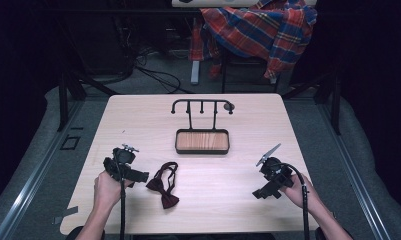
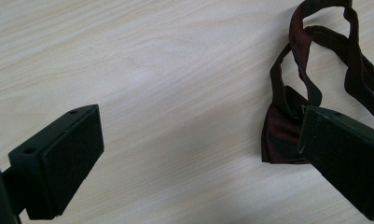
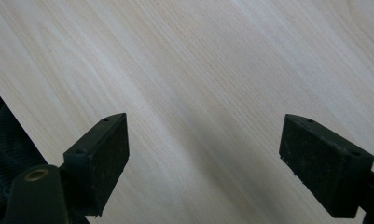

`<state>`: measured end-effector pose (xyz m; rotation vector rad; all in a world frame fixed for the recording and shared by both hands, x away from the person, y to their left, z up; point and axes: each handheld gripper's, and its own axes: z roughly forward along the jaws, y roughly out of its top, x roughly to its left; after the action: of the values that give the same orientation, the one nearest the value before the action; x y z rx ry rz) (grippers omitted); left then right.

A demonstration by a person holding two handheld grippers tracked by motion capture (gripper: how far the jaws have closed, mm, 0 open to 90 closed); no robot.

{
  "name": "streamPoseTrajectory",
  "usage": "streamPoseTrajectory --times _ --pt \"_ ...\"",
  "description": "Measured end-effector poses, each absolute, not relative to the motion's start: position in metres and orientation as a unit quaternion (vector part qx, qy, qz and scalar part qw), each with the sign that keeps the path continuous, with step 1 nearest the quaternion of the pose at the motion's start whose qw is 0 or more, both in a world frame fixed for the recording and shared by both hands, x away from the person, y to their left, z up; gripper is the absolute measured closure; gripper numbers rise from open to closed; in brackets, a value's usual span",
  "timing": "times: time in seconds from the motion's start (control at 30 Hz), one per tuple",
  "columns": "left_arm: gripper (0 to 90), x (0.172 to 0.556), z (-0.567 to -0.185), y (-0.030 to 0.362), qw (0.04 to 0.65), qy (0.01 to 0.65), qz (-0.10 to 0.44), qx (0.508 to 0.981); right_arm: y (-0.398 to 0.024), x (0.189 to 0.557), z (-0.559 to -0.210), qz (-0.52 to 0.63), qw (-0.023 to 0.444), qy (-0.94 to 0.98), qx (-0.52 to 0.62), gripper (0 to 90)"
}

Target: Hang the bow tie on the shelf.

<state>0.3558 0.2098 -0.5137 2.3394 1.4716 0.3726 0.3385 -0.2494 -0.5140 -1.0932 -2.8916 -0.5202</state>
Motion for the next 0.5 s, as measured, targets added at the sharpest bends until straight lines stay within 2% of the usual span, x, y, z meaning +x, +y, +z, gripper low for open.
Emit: streamPoseTrajectory --times 0.3,0.5 --pt "0.2 0.357 -0.514 0.218 0.188 0.528 0.129 0.818 -0.246 0.337 -0.517 -0.167 0.012 -0.922 -0.349 15.7" --pt "0.1 0.360 -0.511 0.206 0.190 0.517 0.137 0.823 -0.244 0.338 -0.517 -0.151 0.009 -0.928 -0.340 15.8"
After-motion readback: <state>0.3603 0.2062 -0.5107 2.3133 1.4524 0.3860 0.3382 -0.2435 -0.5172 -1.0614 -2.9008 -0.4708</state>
